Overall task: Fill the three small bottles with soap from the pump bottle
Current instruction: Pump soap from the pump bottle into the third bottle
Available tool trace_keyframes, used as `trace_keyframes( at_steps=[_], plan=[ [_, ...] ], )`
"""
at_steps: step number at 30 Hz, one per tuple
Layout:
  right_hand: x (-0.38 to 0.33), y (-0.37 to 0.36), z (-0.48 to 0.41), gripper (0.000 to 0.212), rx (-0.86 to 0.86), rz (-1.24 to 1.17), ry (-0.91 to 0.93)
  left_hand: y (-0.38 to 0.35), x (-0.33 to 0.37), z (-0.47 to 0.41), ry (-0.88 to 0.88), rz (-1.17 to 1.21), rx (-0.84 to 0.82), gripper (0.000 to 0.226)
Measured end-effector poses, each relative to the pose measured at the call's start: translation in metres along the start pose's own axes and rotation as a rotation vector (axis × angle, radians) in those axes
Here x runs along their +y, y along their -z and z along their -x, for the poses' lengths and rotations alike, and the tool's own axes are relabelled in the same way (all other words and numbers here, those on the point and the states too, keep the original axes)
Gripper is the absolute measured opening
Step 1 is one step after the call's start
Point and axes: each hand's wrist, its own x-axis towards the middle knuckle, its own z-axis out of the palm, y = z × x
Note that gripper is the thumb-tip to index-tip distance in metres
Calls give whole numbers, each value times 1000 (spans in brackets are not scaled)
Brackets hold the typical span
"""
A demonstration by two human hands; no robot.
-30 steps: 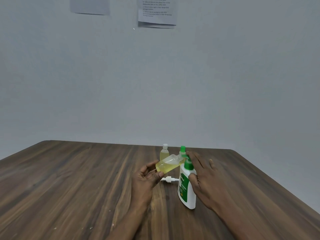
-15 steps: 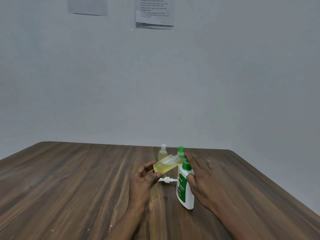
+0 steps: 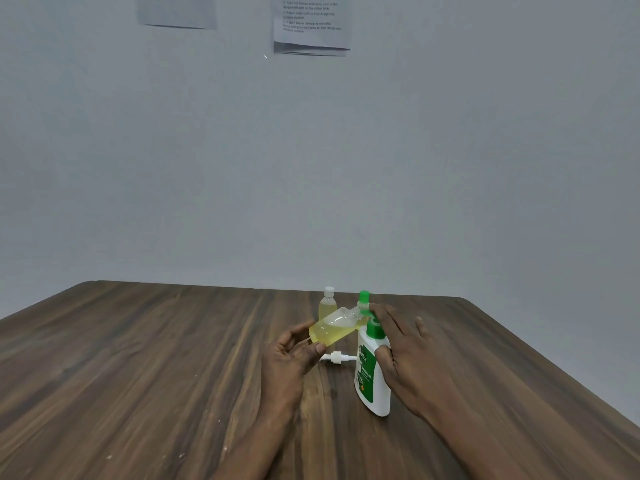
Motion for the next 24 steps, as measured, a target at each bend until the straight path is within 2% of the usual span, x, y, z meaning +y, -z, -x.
trace_keyframes(
  at_steps=[24],
  plan=[
    [1, 3, 1, 63, -2, -8, -4, -4, 2, 3, -2, 25, 8, 36]
  ],
)
